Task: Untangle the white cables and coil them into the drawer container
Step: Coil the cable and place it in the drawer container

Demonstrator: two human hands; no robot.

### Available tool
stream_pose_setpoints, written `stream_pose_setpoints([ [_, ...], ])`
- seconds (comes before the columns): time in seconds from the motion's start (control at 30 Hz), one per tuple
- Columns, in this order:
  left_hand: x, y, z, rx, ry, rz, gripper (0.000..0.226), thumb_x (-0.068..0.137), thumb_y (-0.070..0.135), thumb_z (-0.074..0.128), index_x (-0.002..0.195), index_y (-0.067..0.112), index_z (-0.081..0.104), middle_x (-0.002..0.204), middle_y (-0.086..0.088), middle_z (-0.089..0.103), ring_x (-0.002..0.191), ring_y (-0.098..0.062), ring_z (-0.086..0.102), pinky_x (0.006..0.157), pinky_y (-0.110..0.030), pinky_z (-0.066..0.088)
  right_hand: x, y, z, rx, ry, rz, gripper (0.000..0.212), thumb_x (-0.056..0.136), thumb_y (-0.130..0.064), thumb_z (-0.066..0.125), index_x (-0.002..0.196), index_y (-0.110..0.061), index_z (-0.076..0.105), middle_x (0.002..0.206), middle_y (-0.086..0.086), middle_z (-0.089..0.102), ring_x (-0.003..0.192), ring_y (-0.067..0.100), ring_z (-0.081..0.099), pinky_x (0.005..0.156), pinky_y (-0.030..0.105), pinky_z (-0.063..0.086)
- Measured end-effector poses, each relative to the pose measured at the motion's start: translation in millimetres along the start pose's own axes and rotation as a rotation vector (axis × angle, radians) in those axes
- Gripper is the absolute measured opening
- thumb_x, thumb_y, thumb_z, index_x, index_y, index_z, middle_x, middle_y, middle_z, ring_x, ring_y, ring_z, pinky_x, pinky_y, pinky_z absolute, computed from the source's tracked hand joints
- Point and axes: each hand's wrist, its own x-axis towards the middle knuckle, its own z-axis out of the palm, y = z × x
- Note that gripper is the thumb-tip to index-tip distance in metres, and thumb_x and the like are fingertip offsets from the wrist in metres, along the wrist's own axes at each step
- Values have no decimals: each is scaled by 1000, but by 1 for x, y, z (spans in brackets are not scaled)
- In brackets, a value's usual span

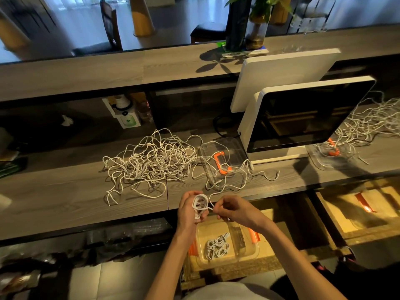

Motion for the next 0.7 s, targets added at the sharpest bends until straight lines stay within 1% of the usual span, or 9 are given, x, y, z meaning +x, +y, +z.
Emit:
stream_pose_setpoints([
  [0.07, -2, 2, 0, -31, -50, -30, 20, 104, 12, 42, 100, 6, 61, 70, -19, 62, 37, -16, 41, 34, -16, 25, 0, 0, -1, -35, -6, 8, 16, 101, -9, 63, 107, 5, 67, 80, 2, 68, 70, 10, 58, 64, 19, 46],
  [0.1, -3, 3, 0, -29, -79, -39, 25, 105, 18, 43, 102, 4, 63, 71, -20, 64, 39, -16, 41, 35, -17, 26, 1, 0, -2, -49, -9, 11, 16, 101, -10, 64, 107, 5, 68, 81, 4, 68, 71, 10, 59, 64, 18, 46],
  [0.2, -4, 2, -3, 17, -156, -56, 53, 108, 39, 34, 108, -2, 68, 71, -18, 64, 43, -14, 42, 38, -18, 27, 1, 0, -6, -106, -5, 21, 16, 100, -11, 65, 104, 3, 70, 83, 6, 71, 70, 8, 61, 64, 17, 49],
  [0.27, -4, 2, -5, 42, -180, -64, 61, 108, 43, 32, 109, -5, 70, 70, -16, 63, 45, -12, 42, 39, -18, 28, 3, 0, -8, -158, 16, 12, 14, 99, -10, 65, 103, 2, 71, 83, 4, 71, 71, 8, 62, 65, 16, 50],
  [0.37, -3, 4, -9, 18, -202, -87, 58, 108, 38, 37, 113, -12, 67, 73, -13, 63, 48, -11, 42, 40, -17, 28, 4, 1, -9, -212, 50, 0, 8, 99, -10, 65, 98, -5, 72, 82, 2, 71, 71, 9, 63, 65, 18, 51],
  [0.47, -2, 8, -15, -23, -221, -99, 44, 105, 27, 46, 119, -12, 63, 81, -13, 63, 54, -11, 45, 43, -17, 31, 3, 4, -11, -235, 65, -18, 7, 99, -12, 67, 93, -12, 71, 79, -2, 71, 68, 5, 62, 65, 18, 51],
  [0.57, -1, 9, -20, -35, -251, -101, 38, 103, 21, 50, 122, -10, 63, 88, -14, 65, 59, -11, 47, 47, -16, 36, -1, 5, -11, -248, 95, -50, 8, 98, -12, 68, 92, -10, 72, 77, -3, 72, 67, 5, 63, 65, 19, 52],
  [0.63, -3, 10, -20, 41, -238, -67, 35, 105, 20, 47, 121, -6, 65, 90, -14, 68, 59, -10, 48, 48, -16, 36, -2, 3, -11, -275, 97, -59, 8, 98, -12, 68, 93, -7, 72, 78, -1, 72, 66, 4, 62, 65, 19, 52],
  [0.7, -5, 10, -18, 226, -201, 22, 34, 107, 23, 44, 119, 4, 69, 96, -12, 73, 59, -7, 50, 50, -16, 36, -3, -1, -13, -343, 60, -92, 7, 98, -12, 67, 96, -8, 72, 82, 1, 73, 68, 6, 65, 67, 21, 54],
])
